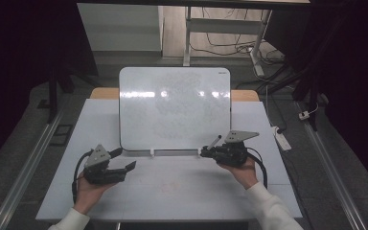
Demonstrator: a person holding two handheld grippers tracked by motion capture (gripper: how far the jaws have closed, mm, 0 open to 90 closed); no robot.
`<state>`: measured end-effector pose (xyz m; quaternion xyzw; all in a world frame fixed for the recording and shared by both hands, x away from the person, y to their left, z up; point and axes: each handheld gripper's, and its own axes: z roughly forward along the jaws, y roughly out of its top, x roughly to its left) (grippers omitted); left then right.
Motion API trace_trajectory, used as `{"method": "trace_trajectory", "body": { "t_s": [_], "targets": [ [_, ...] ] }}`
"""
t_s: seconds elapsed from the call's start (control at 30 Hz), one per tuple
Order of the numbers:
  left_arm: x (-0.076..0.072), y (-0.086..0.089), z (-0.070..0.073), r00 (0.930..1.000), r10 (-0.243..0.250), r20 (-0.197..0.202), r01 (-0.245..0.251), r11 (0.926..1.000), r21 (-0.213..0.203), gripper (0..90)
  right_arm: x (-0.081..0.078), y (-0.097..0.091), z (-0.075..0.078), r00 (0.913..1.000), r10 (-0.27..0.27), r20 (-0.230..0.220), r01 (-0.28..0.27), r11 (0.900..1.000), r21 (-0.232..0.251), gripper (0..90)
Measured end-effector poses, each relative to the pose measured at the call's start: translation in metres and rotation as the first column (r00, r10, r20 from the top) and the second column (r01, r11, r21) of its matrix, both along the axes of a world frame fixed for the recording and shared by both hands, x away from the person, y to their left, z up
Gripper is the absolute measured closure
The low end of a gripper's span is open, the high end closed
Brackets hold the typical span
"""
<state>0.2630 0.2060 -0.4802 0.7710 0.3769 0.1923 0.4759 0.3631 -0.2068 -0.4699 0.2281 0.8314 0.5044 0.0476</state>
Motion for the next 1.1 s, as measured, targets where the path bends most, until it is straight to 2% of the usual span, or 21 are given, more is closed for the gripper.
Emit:
{"method": "trace_trajectory", "body": {
  "t_s": [0.17, 0.37, 0.47, 0.7, 0.9, 1.1],
  "targets": [
    [0.013, -0.029, 0.022, 0.9963, -0.084, 0.018, 0.085, 0.9964, -0.010, 27.6, -0.002, 0.007, -0.002, 0.9993, 0.036, -0.011, -0.036, 0.9992, -0.017, 77.8],
    [0.030, -0.065, 0.039, 0.9843, -0.176, 0.015, 0.176, 0.9841, -0.024, 26.6, -0.005, 0.015, -0.004, 0.9970, 0.073, -0.025, -0.073, 0.9971, -0.023, 77.8],
    [0.039, -0.084, 0.045, 0.9756, -0.219, 0.013, 0.220, 0.9753, -0.024, 26.3, -0.006, 0.020, -0.005, 0.9955, 0.090, -0.031, -0.091, 0.9956, -0.026, 77.9],
    [0.051, -0.112, 0.051, 0.9603, -0.279, 0.003, 0.279, 0.9595, -0.039, 25.9, -0.009, 0.030, -0.006, 0.9894, 0.135, -0.052, -0.137, 0.9900, -0.033, 77.8],
    [0.057, -0.128, 0.052, 0.9488, -0.316, 0.002, 0.316, 0.9477, -0.046, 26.4, -0.011, 0.037, -0.009, 0.9843, 0.163, -0.067, -0.166, 0.9855, -0.036, 77.8],
    [0.060, -0.137, 0.050, 0.9339, -0.358, -0.001, 0.357, 0.9326, -0.054, 33.3, -0.012, 0.042, -0.011, 0.9785, 0.192, -0.077, -0.195, 0.9797, -0.045, 77.8]
  ]
}}
